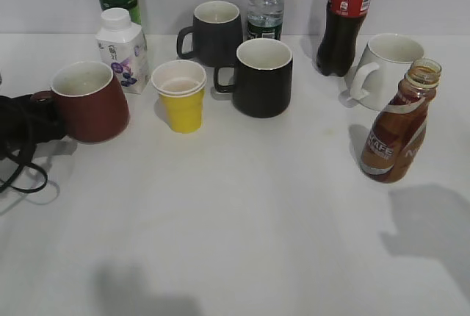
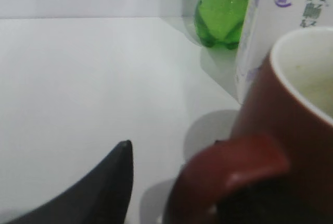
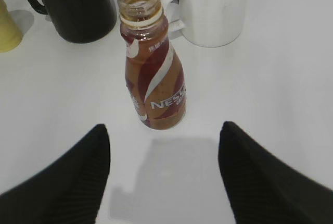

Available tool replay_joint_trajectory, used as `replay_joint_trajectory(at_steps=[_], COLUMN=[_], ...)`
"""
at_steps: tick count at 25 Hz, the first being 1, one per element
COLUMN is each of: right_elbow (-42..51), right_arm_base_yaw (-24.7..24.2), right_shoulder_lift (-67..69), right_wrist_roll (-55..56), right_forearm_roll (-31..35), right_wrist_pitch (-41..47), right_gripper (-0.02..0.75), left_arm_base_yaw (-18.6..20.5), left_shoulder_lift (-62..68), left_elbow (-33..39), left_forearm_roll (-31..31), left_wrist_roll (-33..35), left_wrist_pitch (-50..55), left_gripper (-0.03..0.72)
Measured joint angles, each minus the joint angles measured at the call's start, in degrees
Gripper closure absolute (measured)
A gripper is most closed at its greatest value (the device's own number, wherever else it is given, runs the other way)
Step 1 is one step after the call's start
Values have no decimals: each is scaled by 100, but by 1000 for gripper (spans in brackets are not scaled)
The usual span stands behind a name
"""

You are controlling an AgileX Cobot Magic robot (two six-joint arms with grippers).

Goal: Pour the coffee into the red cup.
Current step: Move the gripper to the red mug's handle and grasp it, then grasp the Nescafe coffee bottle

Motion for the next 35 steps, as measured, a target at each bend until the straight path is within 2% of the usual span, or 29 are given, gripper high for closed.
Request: replay_joint_trajectory(at_steps=[6, 8, 14, 17, 23, 29, 35], right_elbow=[0, 0, 0, 0, 0, 0, 0], right_arm_base_yaw=[0, 0, 0, 0, 0, 48, 54], right_shoulder_lift=[0, 0, 59, 300, 1285, 2315, 2991], right_wrist_roll=[0, -6, -371, -485, -514, -523, -528], right_forearm_roll=[11, 11, 29, 179, 784, 810, 810], right_wrist_pitch=[0, 0, -11, -117, -346, -1267, -1858], right_gripper=[248, 249, 251, 237, 136, 129, 129], left_arm_base_yaw=[0, 0, 0, 0, 0, 0, 0], left_shoulder_lift=[312, 373, 433, 405, -308, -1284, -2187], left_elbow=[-349, -447, -649, -650, -324, 201, 737], left_forearm_roll=[48, 134, 196, 196, 196, 196, 397], left_wrist_roll=[0, 0, 37, 44, 91, 91, 91], left_wrist_pitch=[-39, -41, 31, 73, 224, 250, 750], left_gripper=[343, 393, 617, 617, 617, 617, 618])
